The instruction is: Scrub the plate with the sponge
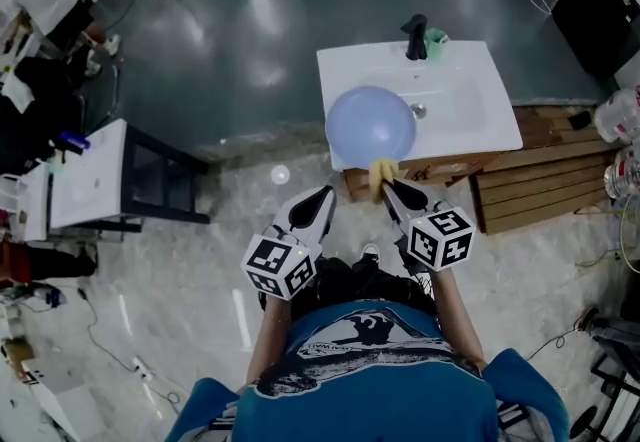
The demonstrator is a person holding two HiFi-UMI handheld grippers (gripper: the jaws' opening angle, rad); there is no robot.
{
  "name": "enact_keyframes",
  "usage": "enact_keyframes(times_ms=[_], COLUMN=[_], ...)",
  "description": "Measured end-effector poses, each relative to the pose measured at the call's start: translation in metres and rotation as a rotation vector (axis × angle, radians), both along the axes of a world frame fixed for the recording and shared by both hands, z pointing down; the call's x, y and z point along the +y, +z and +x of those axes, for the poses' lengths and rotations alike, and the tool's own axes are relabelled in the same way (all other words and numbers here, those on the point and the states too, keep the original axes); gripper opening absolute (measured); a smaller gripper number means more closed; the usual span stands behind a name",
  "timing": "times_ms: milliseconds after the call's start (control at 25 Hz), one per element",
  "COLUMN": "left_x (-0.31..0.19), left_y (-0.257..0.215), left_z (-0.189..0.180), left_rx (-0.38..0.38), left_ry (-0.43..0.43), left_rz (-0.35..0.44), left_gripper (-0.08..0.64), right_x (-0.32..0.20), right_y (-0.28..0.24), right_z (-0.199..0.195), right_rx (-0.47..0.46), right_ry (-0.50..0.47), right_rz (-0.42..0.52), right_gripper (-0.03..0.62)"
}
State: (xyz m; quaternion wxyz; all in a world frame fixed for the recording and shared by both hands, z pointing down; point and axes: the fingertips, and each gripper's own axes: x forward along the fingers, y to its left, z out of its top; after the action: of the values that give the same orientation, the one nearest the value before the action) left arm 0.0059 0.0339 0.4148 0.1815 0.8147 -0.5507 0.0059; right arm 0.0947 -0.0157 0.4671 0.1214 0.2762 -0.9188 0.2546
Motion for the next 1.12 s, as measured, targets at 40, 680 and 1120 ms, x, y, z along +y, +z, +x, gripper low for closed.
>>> enact_keyframes(times_ms=[40, 680, 1120], left_x=[-0.002, -0.050, -0.152], left_y=[0.001, 0.021, 0.079], left_z=[-0.001, -0.048, -0.110], left_rx=[-0.006, -0.046, -0.129], left_ry=[-0.007, -0.032, 0.093], left_rz=[-0.008, -0.092, -0.216], left_gripper=[0.012, 0.056, 0.096], right_x=[-0.002, -0.047, -0.114], right_y=[0.002, 0.033, 0.073], right_z=[-0.002, -0.041, -0.079], right_rx=[-0.003, 0.016, 0.121], right_ry=[-0.008, -0.023, 0.075], right_rz=[-0.009, -0.092, -0.144], right_gripper=[0.031, 0.031, 0.031])
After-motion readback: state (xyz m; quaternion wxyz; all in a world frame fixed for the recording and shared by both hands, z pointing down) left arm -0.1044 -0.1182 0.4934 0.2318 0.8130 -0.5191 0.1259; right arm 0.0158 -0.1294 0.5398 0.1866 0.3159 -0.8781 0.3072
